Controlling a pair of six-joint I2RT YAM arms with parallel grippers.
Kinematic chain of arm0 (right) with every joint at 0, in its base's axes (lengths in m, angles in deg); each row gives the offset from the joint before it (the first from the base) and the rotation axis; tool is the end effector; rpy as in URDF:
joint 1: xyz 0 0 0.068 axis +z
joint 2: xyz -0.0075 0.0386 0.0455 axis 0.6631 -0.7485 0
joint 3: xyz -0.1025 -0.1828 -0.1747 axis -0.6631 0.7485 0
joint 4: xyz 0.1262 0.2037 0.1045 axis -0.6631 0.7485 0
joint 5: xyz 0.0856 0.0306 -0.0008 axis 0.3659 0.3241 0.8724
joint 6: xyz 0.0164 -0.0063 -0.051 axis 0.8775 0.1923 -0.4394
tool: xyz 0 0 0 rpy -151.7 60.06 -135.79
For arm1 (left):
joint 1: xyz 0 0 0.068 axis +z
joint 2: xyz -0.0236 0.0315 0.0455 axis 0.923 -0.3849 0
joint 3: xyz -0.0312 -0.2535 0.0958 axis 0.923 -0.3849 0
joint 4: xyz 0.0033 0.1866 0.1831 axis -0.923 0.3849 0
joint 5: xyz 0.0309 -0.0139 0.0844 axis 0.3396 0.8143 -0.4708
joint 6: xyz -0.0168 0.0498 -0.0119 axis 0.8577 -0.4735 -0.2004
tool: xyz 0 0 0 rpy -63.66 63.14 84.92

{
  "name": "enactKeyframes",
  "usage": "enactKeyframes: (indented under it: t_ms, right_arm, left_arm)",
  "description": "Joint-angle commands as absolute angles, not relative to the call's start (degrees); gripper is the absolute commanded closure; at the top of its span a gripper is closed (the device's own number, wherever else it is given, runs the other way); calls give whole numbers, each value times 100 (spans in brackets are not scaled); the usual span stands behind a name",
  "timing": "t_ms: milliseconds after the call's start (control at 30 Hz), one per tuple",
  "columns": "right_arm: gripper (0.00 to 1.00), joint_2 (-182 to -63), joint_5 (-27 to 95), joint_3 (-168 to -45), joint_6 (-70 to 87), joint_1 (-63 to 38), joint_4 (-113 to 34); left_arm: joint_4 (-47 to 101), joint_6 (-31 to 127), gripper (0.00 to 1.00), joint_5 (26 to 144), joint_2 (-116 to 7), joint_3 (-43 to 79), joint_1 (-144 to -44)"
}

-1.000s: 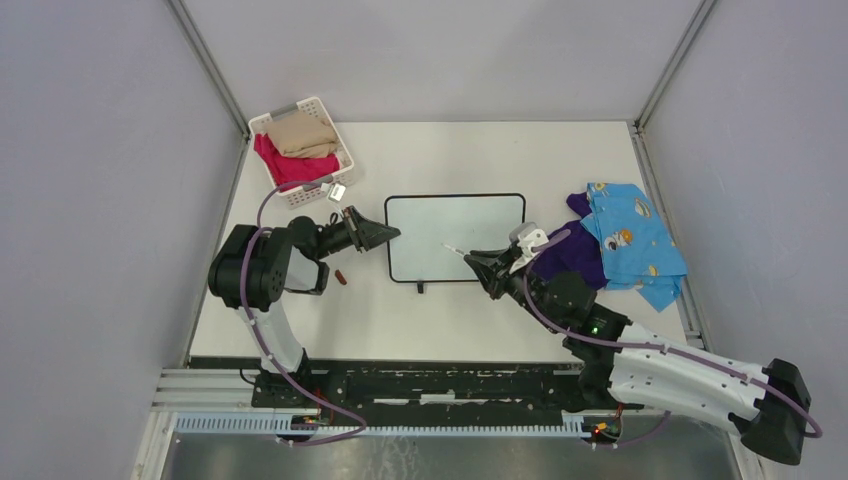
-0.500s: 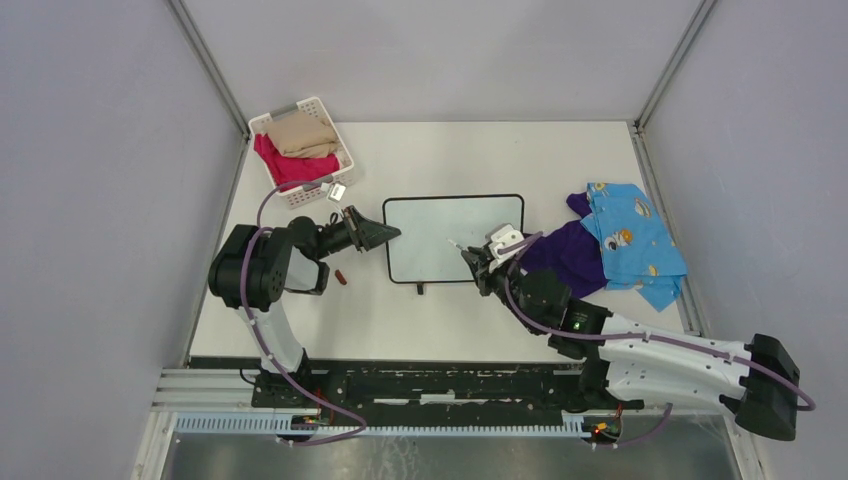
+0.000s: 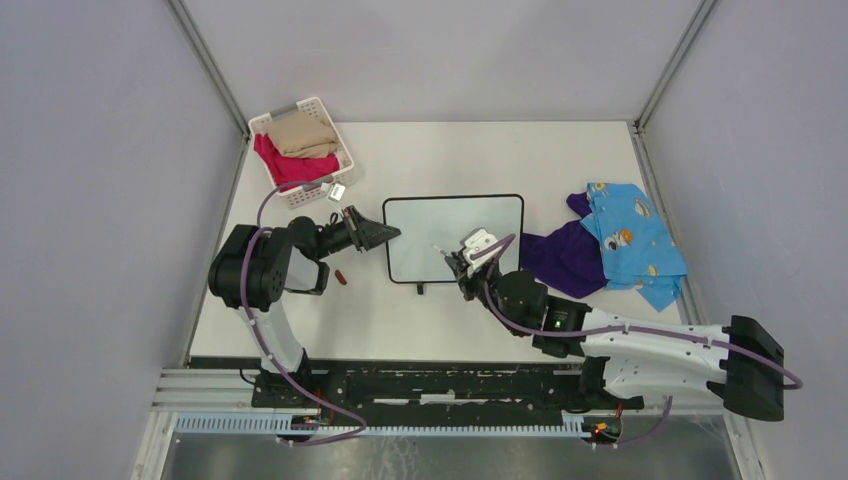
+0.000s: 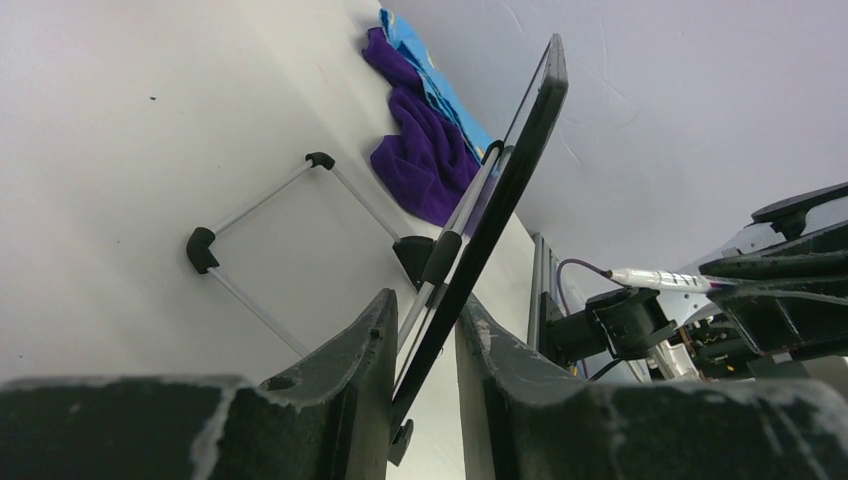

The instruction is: Write a sentence on the whiteboard

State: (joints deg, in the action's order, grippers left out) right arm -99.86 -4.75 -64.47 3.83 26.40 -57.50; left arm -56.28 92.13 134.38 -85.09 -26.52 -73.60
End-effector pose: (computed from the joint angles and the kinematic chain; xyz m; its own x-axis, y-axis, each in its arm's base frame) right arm 0.1045 0.2092 0.2777 -0.0716 -0.0829 -0.9940 -0.6038 0.7968 -0.0229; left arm 0.2882 -0.0617 0.1488 -0.6675 -0.3712 -0.6455 0.6016 0.2420 -0.7612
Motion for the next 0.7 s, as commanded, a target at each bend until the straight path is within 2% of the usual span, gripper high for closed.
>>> enactKeyframes:
  t_ms: [0,267,533,667]
  right_arm:
    - [100,-10225,-886,-6886,193,2869,-6166]
    - [100,-10865,-1758,-7443,90,3034,-5886]
    - [100,-11380,-1870,-7749,347,3035,-5769]
    - [100,-11465,-1849,-7730,426,3040,-5801]
  left_arm:
    - [-6236,9346,67,13472,-8402,-2657,-7378]
    - [-6307,9404,69,13463,-8401,-2648,-7378]
    - [-6355,9430,70,13467,-8394,-2656,-7378]
    - [-6631,9632,62,13473,-8428,-2660,-7378]
